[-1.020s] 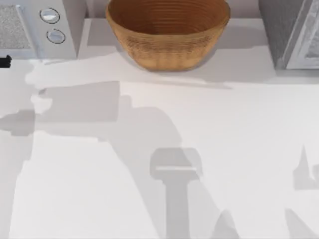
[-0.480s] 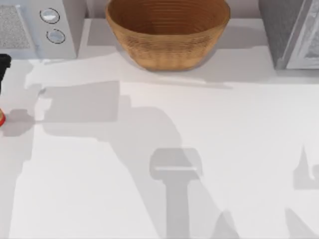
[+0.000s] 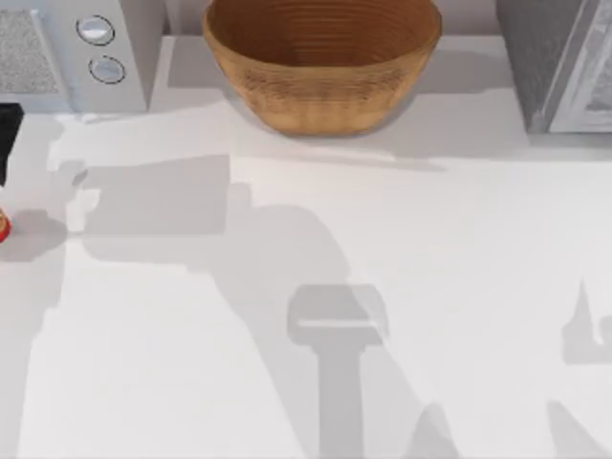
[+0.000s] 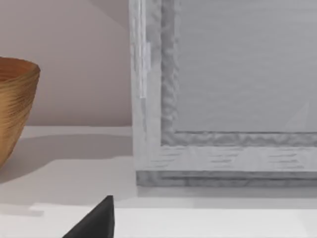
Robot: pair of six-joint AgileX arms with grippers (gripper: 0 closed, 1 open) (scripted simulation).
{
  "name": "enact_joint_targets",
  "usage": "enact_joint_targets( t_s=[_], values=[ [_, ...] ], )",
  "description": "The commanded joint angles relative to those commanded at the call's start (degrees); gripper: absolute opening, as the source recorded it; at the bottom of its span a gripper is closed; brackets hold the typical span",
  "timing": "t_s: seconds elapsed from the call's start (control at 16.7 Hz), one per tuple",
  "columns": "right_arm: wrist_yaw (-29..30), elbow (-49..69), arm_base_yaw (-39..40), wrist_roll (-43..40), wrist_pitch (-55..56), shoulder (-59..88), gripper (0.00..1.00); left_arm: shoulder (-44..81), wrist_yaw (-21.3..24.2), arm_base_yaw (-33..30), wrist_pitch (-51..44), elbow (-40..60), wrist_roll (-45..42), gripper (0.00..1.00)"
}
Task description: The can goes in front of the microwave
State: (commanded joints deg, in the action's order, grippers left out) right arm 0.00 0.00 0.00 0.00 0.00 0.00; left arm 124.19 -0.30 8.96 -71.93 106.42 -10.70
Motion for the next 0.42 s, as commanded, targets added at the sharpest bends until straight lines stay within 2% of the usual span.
enact_joint_targets(
  t_s=[0.42],
  values=[
    [0.0, 0.0, 0.0, 0.0, 0.0, 0.0, 1.00, 0.0, 0.0, -0.1, -8.9, 8.9, 0.1, 1.00]
  ],
)
